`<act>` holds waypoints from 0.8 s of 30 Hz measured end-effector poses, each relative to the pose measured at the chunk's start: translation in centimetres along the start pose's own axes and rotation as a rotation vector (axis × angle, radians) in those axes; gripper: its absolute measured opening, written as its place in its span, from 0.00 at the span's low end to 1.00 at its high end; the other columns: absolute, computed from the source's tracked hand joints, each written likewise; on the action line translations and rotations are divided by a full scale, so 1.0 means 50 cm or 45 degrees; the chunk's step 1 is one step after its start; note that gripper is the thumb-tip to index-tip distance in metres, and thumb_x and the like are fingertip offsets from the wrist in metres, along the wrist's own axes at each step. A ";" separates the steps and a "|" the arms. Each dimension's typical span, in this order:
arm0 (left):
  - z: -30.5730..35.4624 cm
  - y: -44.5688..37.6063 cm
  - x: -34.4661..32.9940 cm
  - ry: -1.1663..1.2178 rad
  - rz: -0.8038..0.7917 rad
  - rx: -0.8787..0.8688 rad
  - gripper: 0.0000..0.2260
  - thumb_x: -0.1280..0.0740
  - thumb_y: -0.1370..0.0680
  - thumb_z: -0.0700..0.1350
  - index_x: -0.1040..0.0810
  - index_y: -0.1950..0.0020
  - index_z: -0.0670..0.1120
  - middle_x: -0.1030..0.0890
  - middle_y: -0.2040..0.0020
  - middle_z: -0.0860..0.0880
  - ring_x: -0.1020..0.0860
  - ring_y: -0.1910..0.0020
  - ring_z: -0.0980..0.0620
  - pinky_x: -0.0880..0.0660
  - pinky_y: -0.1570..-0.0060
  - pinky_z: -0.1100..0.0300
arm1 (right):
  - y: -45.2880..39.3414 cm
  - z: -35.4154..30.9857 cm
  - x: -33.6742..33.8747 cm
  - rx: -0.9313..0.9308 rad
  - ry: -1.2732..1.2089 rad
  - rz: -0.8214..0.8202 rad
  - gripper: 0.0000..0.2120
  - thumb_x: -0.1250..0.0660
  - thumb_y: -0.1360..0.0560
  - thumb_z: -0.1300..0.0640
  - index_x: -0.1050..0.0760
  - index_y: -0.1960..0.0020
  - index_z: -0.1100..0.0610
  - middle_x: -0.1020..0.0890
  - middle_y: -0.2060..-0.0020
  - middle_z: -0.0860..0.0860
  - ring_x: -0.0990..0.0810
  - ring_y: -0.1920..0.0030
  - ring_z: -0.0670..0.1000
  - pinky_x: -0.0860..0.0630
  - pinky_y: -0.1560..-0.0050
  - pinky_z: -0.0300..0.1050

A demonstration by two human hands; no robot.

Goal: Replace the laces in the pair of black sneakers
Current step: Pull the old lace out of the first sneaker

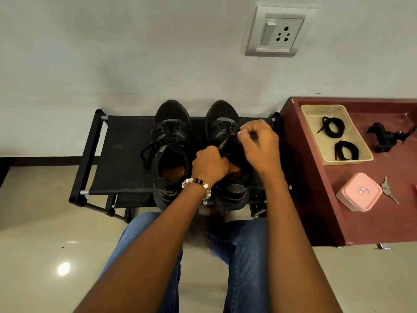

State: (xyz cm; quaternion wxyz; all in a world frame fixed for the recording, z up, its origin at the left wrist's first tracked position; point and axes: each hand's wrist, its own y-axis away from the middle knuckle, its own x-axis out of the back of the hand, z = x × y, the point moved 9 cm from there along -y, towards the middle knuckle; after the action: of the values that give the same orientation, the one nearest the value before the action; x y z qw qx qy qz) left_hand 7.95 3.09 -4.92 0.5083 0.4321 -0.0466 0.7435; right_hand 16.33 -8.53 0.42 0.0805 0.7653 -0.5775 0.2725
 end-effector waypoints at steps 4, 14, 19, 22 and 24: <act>-0.002 0.000 -0.001 0.009 -0.003 -0.002 0.14 0.37 0.22 0.43 0.36 0.66 0.46 0.31 0.65 0.48 0.33 0.70 0.51 0.39 0.73 0.59 | 0.009 0.071 0.041 -0.493 -1.293 0.292 0.07 0.43 0.21 0.63 0.27 0.53 0.62 0.17 0.63 0.55 0.18 0.60 0.55 0.23 0.58 0.47; 0.003 0.001 0.008 -0.019 0.014 0.017 0.13 0.37 0.22 0.46 0.36 0.64 0.47 0.29 0.60 0.47 0.29 0.64 0.47 0.37 0.71 0.59 | -0.007 0.024 0.001 0.039 0.014 -0.114 0.09 0.24 0.30 0.56 0.18 0.51 0.50 0.21 0.57 0.49 0.23 0.56 0.48 0.24 0.55 0.44; 0.002 0.002 0.013 -0.045 0.030 0.019 0.14 0.36 0.21 0.47 0.36 0.64 0.47 0.30 0.61 0.47 0.30 0.66 0.48 0.38 0.73 0.60 | 0.002 -0.002 -0.045 0.168 0.439 -0.269 0.03 0.26 0.28 0.56 0.16 0.55 0.53 0.20 0.51 0.48 0.24 0.47 0.50 0.24 0.48 0.47; 0.001 0.003 0.013 -0.046 0.025 0.016 0.13 0.36 0.22 0.45 0.36 0.64 0.47 0.29 0.62 0.48 0.30 0.68 0.50 0.37 0.73 0.60 | 0.000 0.023 -0.017 -0.139 0.075 -0.112 0.03 0.30 0.26 0.57 0.18 0.59 0.53 0.16 0.57 0.48 0.17 0.54 0.49 0.20 0.48 0.51; 0.002 0.002 0.011 -0.045 0.017 0.010 0.13 0.36 0.22 0.45 0.35 0.64 0.47 0.28 0.61 0.48 0.28 0.66 0.49 0.35 0.72 0.60 | 0.009 0.065 0.015 -0.498 -0.486 0.106 0.06 0.35 0.22 0.59 0.22 0.58 0.55 0.15 0.58 0.54 0.15 0.56 0.55 0.18 0.51 0.55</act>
State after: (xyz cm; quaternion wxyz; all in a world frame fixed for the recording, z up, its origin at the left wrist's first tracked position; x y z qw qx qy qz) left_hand 7.86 3.39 -4.44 0.5006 0.4469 -0.0556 0.7393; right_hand 17.09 -10.72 -2.00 0.1053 0.7484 -0.6548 0.0097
